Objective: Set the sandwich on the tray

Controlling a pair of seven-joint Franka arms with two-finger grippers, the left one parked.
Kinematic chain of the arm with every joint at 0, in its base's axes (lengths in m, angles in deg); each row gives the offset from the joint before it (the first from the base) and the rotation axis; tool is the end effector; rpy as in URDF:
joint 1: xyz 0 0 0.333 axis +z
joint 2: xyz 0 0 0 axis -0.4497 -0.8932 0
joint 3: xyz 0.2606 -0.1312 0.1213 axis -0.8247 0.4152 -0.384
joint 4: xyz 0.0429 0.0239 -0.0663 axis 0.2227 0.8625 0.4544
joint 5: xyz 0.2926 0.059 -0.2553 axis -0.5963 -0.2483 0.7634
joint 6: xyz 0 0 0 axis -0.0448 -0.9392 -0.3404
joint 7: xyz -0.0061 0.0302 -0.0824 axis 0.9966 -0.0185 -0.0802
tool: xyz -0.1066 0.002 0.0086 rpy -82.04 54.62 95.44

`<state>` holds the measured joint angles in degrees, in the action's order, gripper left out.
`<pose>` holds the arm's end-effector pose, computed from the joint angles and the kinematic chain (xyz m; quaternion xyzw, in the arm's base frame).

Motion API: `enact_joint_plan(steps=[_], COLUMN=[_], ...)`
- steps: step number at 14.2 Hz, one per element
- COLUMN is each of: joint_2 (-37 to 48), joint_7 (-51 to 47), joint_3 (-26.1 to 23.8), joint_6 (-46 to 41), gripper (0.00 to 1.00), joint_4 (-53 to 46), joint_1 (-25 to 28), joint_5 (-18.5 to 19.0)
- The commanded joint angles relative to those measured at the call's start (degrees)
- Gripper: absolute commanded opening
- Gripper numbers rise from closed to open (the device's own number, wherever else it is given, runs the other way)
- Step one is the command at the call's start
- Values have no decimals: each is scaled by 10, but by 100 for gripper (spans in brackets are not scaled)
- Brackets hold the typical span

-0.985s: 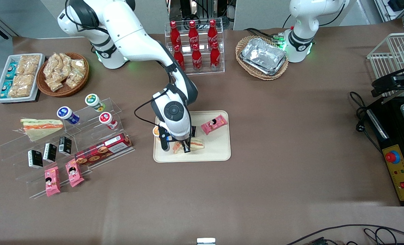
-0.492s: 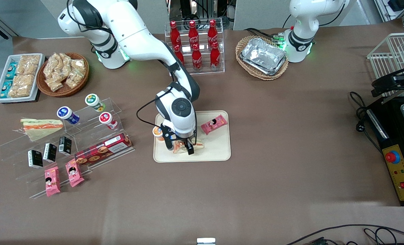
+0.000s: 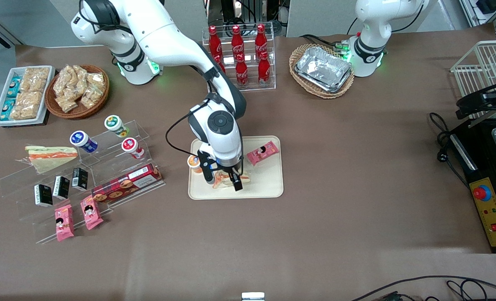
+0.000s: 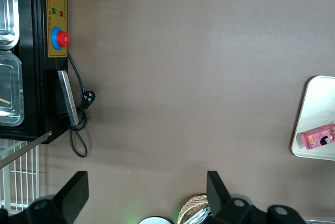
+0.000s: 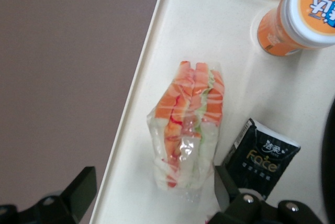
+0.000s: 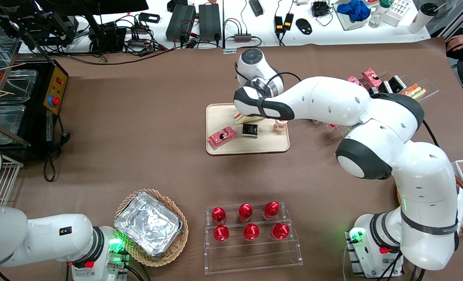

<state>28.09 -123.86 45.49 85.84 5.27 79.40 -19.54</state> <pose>0.5528 0.4528 0.2644 -0.8048 0.5881 -0.0604 0.0517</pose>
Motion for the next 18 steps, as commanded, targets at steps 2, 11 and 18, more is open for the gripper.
enact_joint_plan(steps=[2, 11, 18], joint_2=[8, 22, 151], joint_7=[5, 2, 32], joint_3=[4, 5, 3], joint_6=[-13, -19, -127], gripper=[100, 100, 100], joint_4=[6, 6, 6], joint_1=[6, 12, 3], joint_5=[-2, -6, -6])
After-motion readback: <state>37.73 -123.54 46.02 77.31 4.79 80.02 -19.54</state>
